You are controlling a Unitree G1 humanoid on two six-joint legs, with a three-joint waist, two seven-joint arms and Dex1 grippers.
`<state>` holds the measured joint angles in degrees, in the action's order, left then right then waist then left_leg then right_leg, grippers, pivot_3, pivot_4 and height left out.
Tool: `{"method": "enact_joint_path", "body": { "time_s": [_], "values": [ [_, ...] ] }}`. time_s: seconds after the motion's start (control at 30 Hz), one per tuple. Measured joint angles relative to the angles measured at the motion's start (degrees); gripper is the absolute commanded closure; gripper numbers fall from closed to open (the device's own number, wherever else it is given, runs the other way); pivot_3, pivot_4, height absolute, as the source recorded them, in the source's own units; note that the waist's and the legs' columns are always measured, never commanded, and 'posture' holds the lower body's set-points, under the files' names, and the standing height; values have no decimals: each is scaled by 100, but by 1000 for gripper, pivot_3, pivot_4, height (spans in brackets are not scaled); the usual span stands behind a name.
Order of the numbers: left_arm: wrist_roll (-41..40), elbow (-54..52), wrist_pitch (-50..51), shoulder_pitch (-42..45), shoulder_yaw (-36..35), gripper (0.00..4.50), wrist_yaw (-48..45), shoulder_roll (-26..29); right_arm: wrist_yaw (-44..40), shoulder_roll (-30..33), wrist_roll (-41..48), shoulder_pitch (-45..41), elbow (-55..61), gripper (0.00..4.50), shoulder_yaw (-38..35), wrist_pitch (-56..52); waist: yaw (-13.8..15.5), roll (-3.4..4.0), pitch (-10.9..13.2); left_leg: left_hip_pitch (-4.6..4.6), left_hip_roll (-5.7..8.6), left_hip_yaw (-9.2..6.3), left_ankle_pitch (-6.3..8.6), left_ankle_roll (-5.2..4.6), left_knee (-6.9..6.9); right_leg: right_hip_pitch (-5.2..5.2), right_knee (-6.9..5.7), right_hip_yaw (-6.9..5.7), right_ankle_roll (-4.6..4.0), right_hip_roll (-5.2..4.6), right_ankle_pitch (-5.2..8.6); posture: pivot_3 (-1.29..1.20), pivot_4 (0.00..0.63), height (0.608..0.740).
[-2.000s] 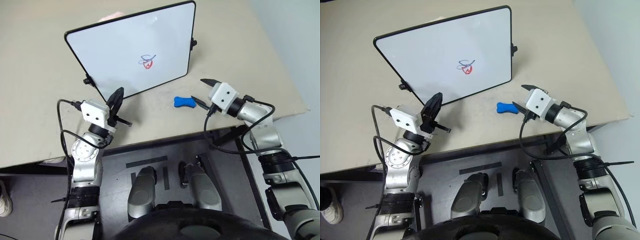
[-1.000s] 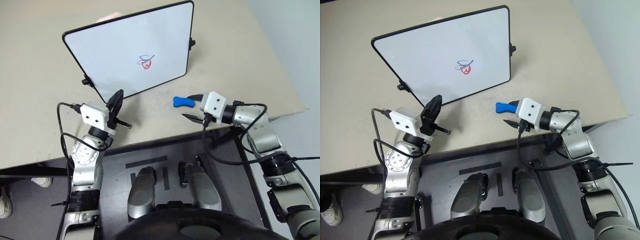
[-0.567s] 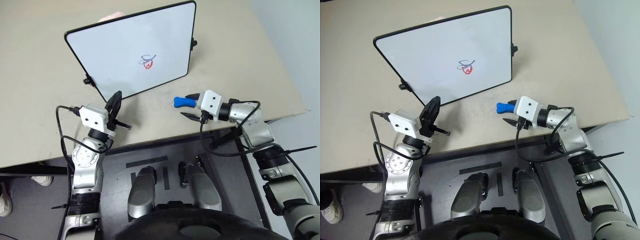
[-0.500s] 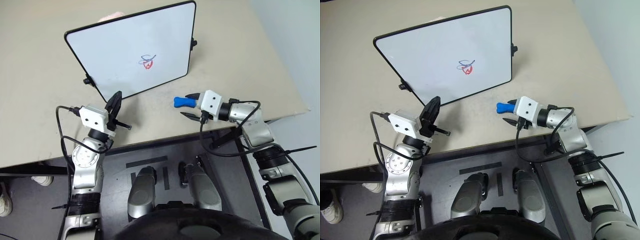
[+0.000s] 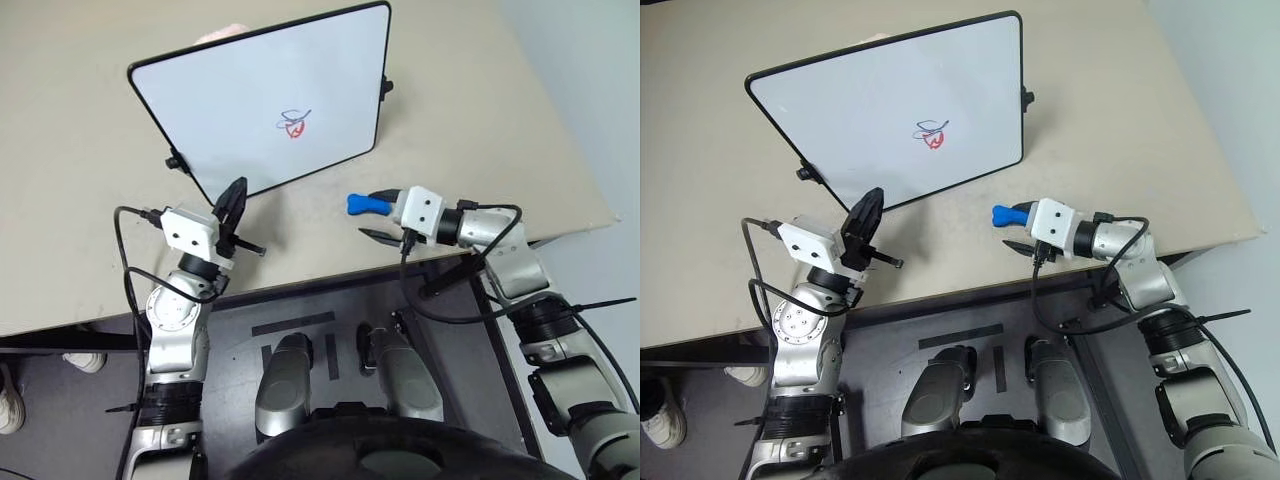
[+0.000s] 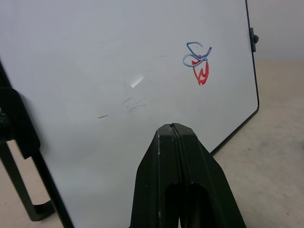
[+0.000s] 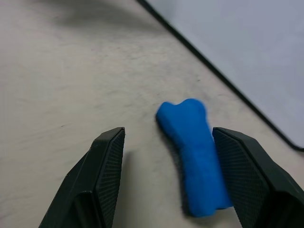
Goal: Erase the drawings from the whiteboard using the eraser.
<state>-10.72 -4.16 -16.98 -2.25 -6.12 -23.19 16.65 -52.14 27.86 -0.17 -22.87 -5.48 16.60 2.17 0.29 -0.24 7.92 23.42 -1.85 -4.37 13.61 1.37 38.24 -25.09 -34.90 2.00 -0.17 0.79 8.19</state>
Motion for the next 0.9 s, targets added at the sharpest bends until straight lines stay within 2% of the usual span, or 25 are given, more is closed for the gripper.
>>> {"method": "enact_joint_path", "body": {
  "time_s": [0.4,0.5,0.73,0.9],
  "values": [
    [16,24,-32,5,9,4500,20,-35,-78,-73,-16,-310,-574,1392,51,47,1,0,0,0,0,0,1,0,0,0,0,0,-11,-1,-5,0,150,740],
    [56,24,-38,5,9,4500,32,-43,-103,-77,-16,-341,-622,2033,53,47,1,0,0,0,0,0,1,0,0,0,-1,0,-11,-1,-5,0,150,740],
    [96,36,-43,13,10,4500,75,-102,-122,-73,2,-368,-596,4406,24,2,-1,0,0,-3,0,0,1,0,0,1,-2,0,-9,0,-4,0,150,740],
    [99,54,-48,68,11,4500,75,-108,-118,-67,-31,-375,-605,4458,27,53,0,0,0,-3,0,0,1,0,0,2,-1,0,-11,0,-5,0,150,740]
  ]
}}
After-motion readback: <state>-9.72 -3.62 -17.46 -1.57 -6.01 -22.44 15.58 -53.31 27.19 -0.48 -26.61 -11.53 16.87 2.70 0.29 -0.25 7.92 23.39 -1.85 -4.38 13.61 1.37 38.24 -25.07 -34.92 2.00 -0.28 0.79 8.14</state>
